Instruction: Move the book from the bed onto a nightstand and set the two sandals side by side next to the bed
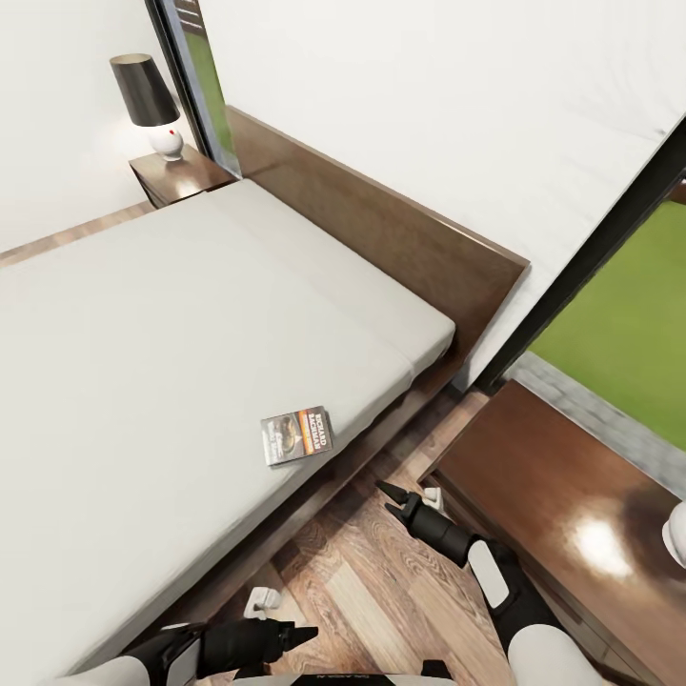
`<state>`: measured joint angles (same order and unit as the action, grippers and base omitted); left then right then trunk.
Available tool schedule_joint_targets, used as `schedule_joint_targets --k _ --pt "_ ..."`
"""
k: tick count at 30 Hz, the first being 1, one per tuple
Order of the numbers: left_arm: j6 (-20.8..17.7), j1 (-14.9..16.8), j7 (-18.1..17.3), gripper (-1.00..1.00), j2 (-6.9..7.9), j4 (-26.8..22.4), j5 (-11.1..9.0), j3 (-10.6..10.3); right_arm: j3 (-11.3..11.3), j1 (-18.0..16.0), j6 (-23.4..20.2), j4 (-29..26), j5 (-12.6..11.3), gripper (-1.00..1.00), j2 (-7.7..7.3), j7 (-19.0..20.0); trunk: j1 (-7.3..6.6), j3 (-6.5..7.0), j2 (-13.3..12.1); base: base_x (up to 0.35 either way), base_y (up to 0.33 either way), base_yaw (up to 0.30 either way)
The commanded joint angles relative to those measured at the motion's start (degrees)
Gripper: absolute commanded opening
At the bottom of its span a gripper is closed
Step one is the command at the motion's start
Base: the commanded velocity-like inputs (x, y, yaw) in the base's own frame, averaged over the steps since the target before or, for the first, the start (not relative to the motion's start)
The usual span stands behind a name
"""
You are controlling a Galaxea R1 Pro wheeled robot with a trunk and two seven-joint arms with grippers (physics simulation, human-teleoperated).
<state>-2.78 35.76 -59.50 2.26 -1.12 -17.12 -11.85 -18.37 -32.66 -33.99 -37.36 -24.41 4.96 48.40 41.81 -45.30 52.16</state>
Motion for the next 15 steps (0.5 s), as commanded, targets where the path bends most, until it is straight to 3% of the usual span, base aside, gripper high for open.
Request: schedule_joint_targets --k 1,15 --pt "-0.3 0.0 -0.2 1.00 0.00 0.0 -0.6 -0.5 -0.3 0.0 -0.4 0.0 -0.1 1.00 0.06 0.1 0.01 -0.03 0.0 0.000 0.000 0.000" --pt "-0.3 0.0 -0.2 1.00 -0.05 0.0 -0.5 -0.5 -0.2 0.0 -0.4 0.1 -0.1 1.00 0.05 0.0 0.01 -0.03 0.0 0.000 0.000 0.000"
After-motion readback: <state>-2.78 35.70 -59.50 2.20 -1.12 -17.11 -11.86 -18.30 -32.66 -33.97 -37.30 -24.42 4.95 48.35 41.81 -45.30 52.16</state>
